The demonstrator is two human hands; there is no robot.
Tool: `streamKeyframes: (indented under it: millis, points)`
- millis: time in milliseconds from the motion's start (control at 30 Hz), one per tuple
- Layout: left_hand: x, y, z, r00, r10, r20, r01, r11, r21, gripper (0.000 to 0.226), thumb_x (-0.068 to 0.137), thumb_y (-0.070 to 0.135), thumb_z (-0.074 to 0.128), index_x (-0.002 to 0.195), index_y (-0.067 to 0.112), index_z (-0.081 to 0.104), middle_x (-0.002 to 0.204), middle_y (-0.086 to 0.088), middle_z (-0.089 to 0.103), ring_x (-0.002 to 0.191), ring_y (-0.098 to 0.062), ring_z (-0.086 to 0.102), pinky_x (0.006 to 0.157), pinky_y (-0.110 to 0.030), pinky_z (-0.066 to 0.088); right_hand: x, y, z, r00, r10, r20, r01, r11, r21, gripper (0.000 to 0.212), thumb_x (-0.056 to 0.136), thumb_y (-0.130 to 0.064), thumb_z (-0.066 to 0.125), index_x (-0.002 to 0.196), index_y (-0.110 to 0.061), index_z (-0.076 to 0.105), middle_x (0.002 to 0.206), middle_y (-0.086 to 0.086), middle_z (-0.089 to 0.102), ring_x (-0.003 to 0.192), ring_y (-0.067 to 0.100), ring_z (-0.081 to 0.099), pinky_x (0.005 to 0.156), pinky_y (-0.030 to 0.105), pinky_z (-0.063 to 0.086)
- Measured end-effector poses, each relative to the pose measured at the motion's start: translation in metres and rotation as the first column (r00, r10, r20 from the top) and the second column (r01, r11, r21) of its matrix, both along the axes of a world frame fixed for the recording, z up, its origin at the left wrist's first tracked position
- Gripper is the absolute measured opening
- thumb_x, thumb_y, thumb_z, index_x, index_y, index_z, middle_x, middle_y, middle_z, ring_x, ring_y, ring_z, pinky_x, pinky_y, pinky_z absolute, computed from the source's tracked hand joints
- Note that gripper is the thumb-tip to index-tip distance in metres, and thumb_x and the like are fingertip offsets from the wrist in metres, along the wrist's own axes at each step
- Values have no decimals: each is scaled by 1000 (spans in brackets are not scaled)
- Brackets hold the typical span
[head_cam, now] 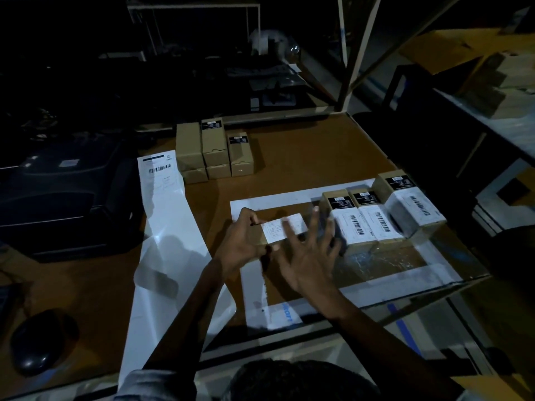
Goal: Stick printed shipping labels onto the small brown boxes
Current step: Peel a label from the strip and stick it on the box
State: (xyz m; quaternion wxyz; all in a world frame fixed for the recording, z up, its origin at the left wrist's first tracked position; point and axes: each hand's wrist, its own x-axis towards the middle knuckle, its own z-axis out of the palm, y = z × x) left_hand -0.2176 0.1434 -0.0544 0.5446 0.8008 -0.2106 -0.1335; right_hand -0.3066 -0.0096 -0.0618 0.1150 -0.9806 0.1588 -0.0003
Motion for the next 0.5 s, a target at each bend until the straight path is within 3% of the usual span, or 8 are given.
streamKeyframes:
  millis: [133, 267, 333, 500]
  points:
    - [-1, 2, 0, 1000, -11, 20, 11, 1000, 1, 58, 73, 13, 88, 109, 16, 44, 113, 8, 62, 104, 1, 63, 73, -20, 57, -11, 17, -7, 991, 131, 15, -131, 991, -14, 69, 91, -81, 17, 150, -59, -11, 155, 1, -46, 142, 36, -39, 109, 63, -16]
    - [-2, -1, -2, 1000, 23, -15, -22, 998, 54, 61, 69, 15, 91, 106, 25, 43, 114, 17, 61, 107, -5, 62, 72, -20, 59, 0, -26, -4, 995, -86, 47, 87, 996, -10, 63, 94, -75, 19, 151, -59, -2, 161, 9, -34, 147, 43, -26, 116, 72, -1]
    - [-3, -2, -1, 999, 46, -4, -46, 995, 89, 60, 69, 19, 91, 104, 29, 43, 108, 20, 59, 101, -2, 62, 68, -15, 56, 1, -16, -1, 993, -111, 36, 111, 994, 1, 65, 94, -75, 19, 152, -56, -3, 161, 10, -35, 147, 44, -25, 116, 72, 0]
    - [1, 0, -4, 999, 32, 34, -33, 999, 28, 51, 76, 19, 86, 104, 22, 44, 104, 3, 65, 95, -12, 67, 62, -17, 52, -2, 32, -6, 994, 106, 18, -107, 994, 8, 66, 93, -77, 18, 149, -60, -12, 156, 4, -44, 144, 37, -36, 110, 62, -16]
